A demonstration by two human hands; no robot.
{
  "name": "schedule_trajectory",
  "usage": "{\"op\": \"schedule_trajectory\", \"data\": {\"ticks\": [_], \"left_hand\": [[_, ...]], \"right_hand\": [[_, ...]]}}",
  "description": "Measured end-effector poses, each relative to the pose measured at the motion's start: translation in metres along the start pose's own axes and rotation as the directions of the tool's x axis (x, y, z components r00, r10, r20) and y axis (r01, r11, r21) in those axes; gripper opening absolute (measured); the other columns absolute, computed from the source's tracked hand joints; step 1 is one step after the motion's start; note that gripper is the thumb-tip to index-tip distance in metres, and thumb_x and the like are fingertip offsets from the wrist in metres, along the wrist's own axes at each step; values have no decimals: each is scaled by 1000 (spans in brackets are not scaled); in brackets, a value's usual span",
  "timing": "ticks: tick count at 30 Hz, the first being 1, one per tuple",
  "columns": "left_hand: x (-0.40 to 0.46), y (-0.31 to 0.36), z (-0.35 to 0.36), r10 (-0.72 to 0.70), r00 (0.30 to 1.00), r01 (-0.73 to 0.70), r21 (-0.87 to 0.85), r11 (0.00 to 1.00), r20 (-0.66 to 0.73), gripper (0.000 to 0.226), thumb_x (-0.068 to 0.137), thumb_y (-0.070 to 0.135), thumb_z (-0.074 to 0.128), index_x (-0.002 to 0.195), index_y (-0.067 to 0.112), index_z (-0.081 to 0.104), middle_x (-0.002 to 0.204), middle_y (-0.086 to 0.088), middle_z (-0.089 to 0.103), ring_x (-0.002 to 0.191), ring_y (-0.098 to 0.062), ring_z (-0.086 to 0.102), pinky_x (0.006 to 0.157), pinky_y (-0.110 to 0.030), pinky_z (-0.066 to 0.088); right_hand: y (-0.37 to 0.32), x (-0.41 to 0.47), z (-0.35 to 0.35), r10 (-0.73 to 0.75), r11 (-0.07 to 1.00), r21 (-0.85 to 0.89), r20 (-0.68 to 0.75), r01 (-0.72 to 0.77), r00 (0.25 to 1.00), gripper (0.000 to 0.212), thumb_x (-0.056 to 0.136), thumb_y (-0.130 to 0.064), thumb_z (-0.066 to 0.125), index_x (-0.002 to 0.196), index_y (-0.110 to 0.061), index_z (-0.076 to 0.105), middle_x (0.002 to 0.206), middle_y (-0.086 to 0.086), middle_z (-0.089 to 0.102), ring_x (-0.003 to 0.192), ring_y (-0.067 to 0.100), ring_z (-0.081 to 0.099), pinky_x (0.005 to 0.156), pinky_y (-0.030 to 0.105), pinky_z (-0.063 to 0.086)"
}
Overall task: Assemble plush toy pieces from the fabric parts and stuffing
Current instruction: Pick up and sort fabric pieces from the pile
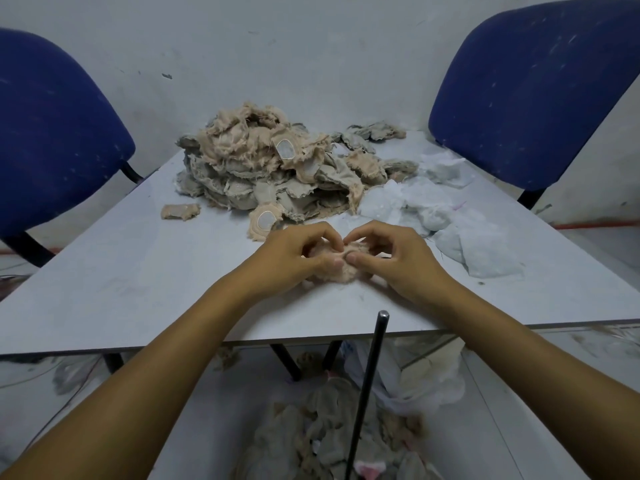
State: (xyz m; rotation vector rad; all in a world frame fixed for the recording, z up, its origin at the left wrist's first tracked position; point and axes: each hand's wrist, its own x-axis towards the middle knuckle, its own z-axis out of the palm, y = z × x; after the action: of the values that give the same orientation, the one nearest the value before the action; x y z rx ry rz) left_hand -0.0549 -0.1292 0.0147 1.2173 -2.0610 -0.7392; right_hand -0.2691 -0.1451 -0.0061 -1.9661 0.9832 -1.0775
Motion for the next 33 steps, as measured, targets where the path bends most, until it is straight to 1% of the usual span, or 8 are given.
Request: {"op": "schedule_trajectory", "data": {"ticks": [6, 10, 13, 21, 25, 29, 31, 33], "left_hand": [[4, 2, 3, -102, 992, 95, 98, 991, 75, 13, 83, 35, 77, 79, 28, 68, 94, 5, 56, 82, -11, 55, 76, -33, 46], [3, 10, 4, -126, 992, 123, -155, 980, -10, 16, 83, 28, 76, 72, 19, 69, 98, -1, 53, 87, -13, 55, 84, -30, 46], [2, 16, 4, -126, 989, 89, -370, 925, -78, 17, 81, 27, 70, 74, 13, 64, 77, -2, 58, 70, -12, 52, 68, -28, 44], [4, 19, 21, -143, 978, 208, -654, 727, 152, 13, 82, 2, 70, 83, 5, 58, 74, -5, 63, 69, -21, 61, 57, -32, 54], [7, 20, 29, -232, 971, 164, -533, 830, -63, 18, 88, -1, 67, 80, 9, 54, 65, -13, 64, 53, -29, 64, 46, -31, 52], [9, 16, 39, -10, 931, 26, 37, 999, -365, 23, 80, 5, 60, 71, 18, 43, 66, -6, 54, 60, -25, 58, 53, -41, 49], [10, 21, 35, -133, 962, 97, -161, 982, -237, 18, 76, 9, 62, 81, 18, 47, 79, -12, 58, 69, -29, 60, 62, -46, 55], [11, 19, 26, -311, 951, 259, -574, 777, 8, 25, 74, 11, 64, 96, 17, 53, 88, -12, 61, 68, -24, 67, 63, -40, 59]], "right_hand": [[0, 1, -1, 68, 988, 136, 13, -69, 998, 12, 88, -10, 74, 99, -15, 76, 84, 23, 68, 76, 23, 63, 79, 54, 57], [-4, 0, -4, 33, 996, 82, 164, -47, 986, 12, 94, -24, 68, 101, -16, 74, 91, 8, 72, 82, 21, 67, 75, 37, 56], [-7, 0, -3, 46, 993, 99, 240, -71, 970, 10, 88, -28, 74, 93, -19, 72, 91, 15, 68, 79, 17, 63, 72, 28, 53], [1, 0, -3, 121, 973, 208, -70, -105, 990, 16, 93, -12, 67, 78, -13, 60, 59, -2, 61, 52, 14, 59, 49, 26, 50], [1, -1, 3, 37, 998, -40, -178, -44, 983, 31, 92, -14, 64, 71, -22, 42, 56, -7, 51, 51, 11, 49, 53, 31, 40], [-3, -4, 4, 19, 1000, -15, -131, -21, 991, 30, 93, -15, 61, 73, -21, 40, 62, -1, 57, 54, 11, 53, 51, 27, 42], [-3, -3, 1, 34, 999, 4, -131, -33, 991, 26, 92, -12, 59, 76, -19, 41, 68, 8, 59, 55, 21, 53, 51, 29, 42], [-2, -3, 0, 30, 999, -18, -113, -32, 993, 24, 91, -11, 61, 77, -20, 43, 74, 17, 57, 65, 38, 53, 55, 40, 42]]}}
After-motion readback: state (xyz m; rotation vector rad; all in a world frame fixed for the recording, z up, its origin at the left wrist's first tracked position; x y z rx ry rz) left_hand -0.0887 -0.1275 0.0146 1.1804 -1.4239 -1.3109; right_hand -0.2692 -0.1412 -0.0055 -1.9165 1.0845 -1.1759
